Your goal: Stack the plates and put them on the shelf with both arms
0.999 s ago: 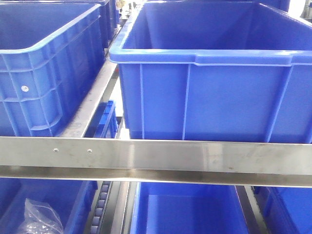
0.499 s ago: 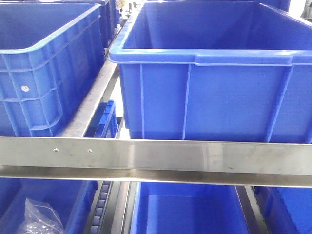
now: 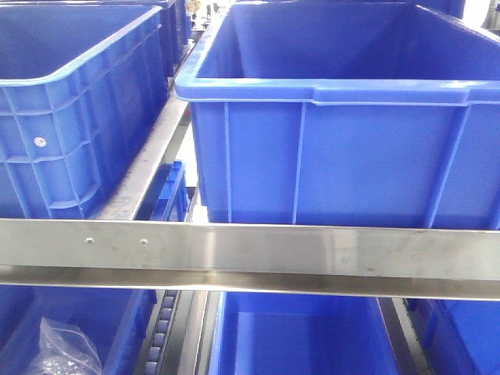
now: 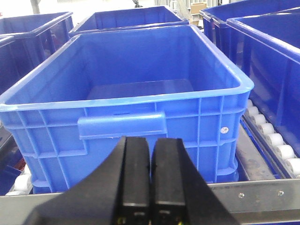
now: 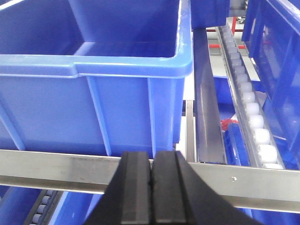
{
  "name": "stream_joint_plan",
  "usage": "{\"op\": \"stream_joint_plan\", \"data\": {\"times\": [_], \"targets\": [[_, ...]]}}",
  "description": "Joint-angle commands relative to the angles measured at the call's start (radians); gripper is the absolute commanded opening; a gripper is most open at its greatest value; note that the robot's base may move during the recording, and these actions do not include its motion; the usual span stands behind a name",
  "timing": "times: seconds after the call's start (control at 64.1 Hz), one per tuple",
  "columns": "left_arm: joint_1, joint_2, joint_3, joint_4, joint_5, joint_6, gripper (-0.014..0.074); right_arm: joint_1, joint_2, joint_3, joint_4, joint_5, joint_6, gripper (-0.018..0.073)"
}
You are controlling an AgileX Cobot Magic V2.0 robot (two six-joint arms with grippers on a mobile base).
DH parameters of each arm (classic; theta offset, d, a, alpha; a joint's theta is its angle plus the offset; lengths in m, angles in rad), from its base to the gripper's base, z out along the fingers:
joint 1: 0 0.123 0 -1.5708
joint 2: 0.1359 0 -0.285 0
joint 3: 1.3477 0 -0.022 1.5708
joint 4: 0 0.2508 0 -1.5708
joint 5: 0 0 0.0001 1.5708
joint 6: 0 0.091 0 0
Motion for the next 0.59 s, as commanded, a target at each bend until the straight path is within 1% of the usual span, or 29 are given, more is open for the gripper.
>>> {"op": "stream_joint_plan", "data": {"times": [0.0, 0.577], "targets": [[-0.006, -0.024, 0.002, -0.001, -0.086, -0.001, 0.0083, -0.007, -0.019, 0.001, -0.006, -0.088, -0.003, 0.0048], [-0.006, -0.024, 0.002, -0.001, -0.086, -0.001, 0.0083, -0.007, -0.019, 0.001, -0.006, -0.088, -0.003, 0.0048]]}}
